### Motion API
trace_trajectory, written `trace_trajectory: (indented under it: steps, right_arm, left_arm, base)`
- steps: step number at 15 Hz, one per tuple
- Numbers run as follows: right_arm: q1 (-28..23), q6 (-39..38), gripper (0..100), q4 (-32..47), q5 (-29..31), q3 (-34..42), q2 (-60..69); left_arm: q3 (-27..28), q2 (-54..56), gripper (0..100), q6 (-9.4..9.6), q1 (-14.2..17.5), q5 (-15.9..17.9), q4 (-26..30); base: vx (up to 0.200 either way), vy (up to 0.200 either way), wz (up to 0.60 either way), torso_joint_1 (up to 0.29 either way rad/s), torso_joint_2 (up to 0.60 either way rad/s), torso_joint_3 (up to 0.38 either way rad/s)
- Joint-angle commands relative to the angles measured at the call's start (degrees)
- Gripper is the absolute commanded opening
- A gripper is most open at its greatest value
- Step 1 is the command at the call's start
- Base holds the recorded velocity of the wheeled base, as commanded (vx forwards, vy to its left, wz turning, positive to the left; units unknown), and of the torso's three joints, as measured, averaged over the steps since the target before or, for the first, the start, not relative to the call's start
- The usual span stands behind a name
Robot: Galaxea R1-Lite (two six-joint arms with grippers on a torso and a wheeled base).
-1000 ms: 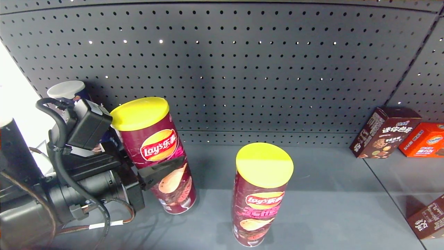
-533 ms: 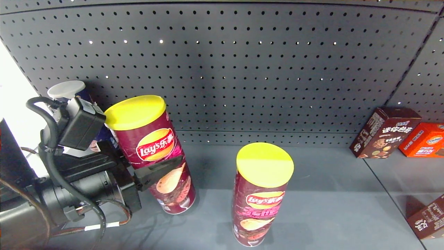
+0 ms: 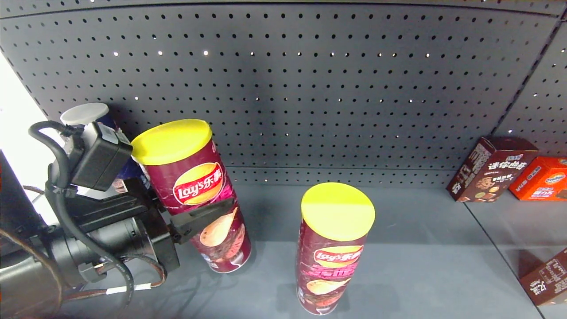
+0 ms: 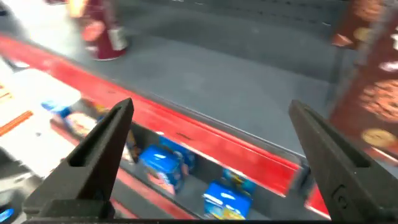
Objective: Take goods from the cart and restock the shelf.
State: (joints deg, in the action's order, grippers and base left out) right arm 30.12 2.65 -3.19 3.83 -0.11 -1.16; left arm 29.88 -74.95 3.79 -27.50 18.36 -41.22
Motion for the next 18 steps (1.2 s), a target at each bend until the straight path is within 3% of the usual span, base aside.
trace_trajectory:
  steps: [1, 3, 5, 6, 8, 11, 12, 13, 14, 18]
  right_arm:
    - [-7.71, -0.1, 100, 0.03, 0.13, -0.07, -5.17]
    - [-10.17, 0.08, 100, 0.03, 0.57, -0.15, -5.87]
    - [-20.98, 0.26, 100, 0.03, 0.74, -0.15, -5.26]
    - [-22.39, 0.26, 100, -0.15, 0.04, -0.07, -4.91]
    - [-21.95, 0.43, 100, -0.23, -0.75, -0.07, -4.91]
    - [-21.86, 2.36, 100, -0.06, -11.56, 0.11, -4.91]
    - [-21.95, 1.84, 100, -0.06, -11.3, 0.11, -4.91]
    - [-22.04, -0.54, 100, 2.14, -3.12, 0.11, -4.91]
    - [-22.04, -1.06, 100, 2.84, -1.63, 0.11, -4.91]
    - [-21.86, -1.41, 100, 3.11, -3.3, 0.02, -4.91]
  left_arm:
    - [0.0, -0.2, 0, -0.01, -0.01, 0.01, 0.0]
    - [0.0, -0.2, 0, -0.01, -0.01, 0.27, 0.0]
    - [-0.08, -0.2, 0, 0.08, -0.1, 0.36, 0.0]
    - [-0.08, -0.11, 0, 0.08, -0.1, 0.36, -0.09]
    - [-0.17, -0.11, 0, 0.08, -0.18, 0.36, -0.09]
    - [-0.17, -0.11, 0, 0.08, -0.18, 0.36, 0.0]
    - [-0.17, -0.11, 0, 0.08, -0.18, 0.36, 0.0]
    - [0.09, -0.11, 0, 0.08, -0.1, 0.36, 0.0]
    - [0.09, -0.11, 0, 0.08, -0.1, 0.36, 0.0]
    - [0.18, -0.11, 0, 0.16, -0.18, 0.36, 0.17]
  base:
    - [0.0, 0.0, 0.0, 0.0, 0.0, 0.0]
    - [0.0, 0.0, 0.0, 0.0, 0.0, 0.0]
    - [0.0, 0.0, 0.0, 0.0, 0.0, 0.0]
    - [0.0, 0.0, 0.0, 0.0, 0.0, 0.0]
    - [0.0, 0.0, 0.0, 0.0, 0.0, 0.0]
    - [0.0, 0.0, 0.0, 0.0, 0.0, 0.0]
    - [0.0, 0.0, 0.0, 0.0, 0.0, 0.0]
    - [0.0, 0.0, 0.0, 0.0, 0.0, 0.0]
    - [0.0, 0.0, 0.0, 0.0, 0.0, 0.0]
    - [0.0, 0.0, 0.0, 0.0, 0.0, 0.0]
